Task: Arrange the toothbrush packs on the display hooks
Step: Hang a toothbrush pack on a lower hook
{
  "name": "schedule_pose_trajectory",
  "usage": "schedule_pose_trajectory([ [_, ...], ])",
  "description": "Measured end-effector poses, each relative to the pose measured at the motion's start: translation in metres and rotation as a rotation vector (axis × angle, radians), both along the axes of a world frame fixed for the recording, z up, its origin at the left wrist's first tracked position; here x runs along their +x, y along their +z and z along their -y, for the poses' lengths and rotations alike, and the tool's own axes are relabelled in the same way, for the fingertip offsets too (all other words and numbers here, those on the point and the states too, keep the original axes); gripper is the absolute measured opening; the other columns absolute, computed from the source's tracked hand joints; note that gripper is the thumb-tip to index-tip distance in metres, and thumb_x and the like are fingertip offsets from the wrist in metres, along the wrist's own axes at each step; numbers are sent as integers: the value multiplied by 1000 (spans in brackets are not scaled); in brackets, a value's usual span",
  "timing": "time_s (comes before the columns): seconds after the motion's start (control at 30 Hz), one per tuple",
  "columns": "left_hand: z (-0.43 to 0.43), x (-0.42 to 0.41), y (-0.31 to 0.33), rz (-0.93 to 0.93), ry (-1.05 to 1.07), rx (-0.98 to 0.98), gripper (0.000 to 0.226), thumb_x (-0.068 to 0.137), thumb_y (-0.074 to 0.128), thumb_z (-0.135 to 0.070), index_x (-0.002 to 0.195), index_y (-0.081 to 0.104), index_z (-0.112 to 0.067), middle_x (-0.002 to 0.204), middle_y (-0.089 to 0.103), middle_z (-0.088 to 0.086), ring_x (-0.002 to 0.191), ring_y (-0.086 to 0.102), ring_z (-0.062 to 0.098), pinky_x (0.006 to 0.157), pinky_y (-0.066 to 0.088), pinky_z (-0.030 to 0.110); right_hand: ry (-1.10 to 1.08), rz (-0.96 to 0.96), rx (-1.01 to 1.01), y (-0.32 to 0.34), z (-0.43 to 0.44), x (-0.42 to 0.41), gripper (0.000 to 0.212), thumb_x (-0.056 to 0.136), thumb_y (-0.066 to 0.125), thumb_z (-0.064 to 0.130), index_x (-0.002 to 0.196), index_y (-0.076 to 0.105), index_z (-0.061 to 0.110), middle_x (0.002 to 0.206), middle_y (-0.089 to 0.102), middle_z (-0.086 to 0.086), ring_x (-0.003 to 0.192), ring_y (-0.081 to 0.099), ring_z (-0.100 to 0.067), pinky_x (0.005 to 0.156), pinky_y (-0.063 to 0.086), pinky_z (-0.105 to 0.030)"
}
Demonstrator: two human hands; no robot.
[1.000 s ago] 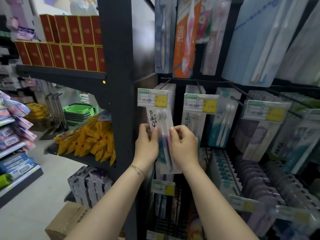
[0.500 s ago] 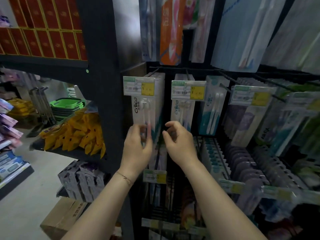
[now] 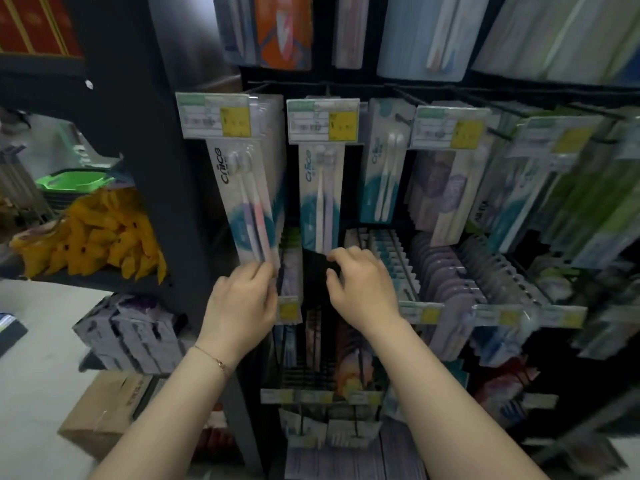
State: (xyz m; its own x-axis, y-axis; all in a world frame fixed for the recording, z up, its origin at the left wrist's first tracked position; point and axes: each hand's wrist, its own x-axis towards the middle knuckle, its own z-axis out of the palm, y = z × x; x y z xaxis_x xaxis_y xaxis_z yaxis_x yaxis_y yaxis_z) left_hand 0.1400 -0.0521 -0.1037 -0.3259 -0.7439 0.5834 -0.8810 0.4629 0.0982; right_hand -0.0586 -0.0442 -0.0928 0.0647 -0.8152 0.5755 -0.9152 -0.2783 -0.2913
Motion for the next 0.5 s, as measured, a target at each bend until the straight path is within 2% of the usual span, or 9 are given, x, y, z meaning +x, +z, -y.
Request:
schedule_pose_trajectory([
  [0.17, -26, -13, -11, 90, 6, -88, 13, 87, 45, -18, 84, 57, -12, 73, 53, 2, 64, 53, 26, 51, 35, 33, -2, -51, -7, -18, -18, -5, 17, 84, 62, 14, 100, 65, 9, 90, 64, -9, 84, 59, -31, 64, 46, -38],
  [0.27, -44, -22, -20, 118, -14, -108, 7, 86, 49, -16, 80, 52, -14, 69, 49, 2, 61, 51, 27, 52, 28, 31, 28, -57, 8, -31, -32, -3, 15, 83, 62, 14, 98, 64, 10, 88, 62, -8, 83, 58, -31, 65, 47, -38],
  [0.37, -58, -26, -36, 123, -25, -44, 5, 84, 51, -17, 81, 54, -13, 71, 52, 2, 63, 53, 26, 53, 32, 32, 50, -89, 47, -46, -45, -1, 14, 85, 61, 15, 98, 63, 11, 89, 61, -7, 85, 57, -29, 67, 47, -38],
  [0.5, -65, -24, -59, 160, -3, 55, 15, 85, 46, -21, 87, 58, -14, 74, 54, 1, 64, 54, 24, 51, 38, 35, 59, -95, 131, -68, -52, 3, 14, 86, 59, 18, 98, 62, 13, 91, 61, -6, 88, 56, -29, 69, 45, -38],
])
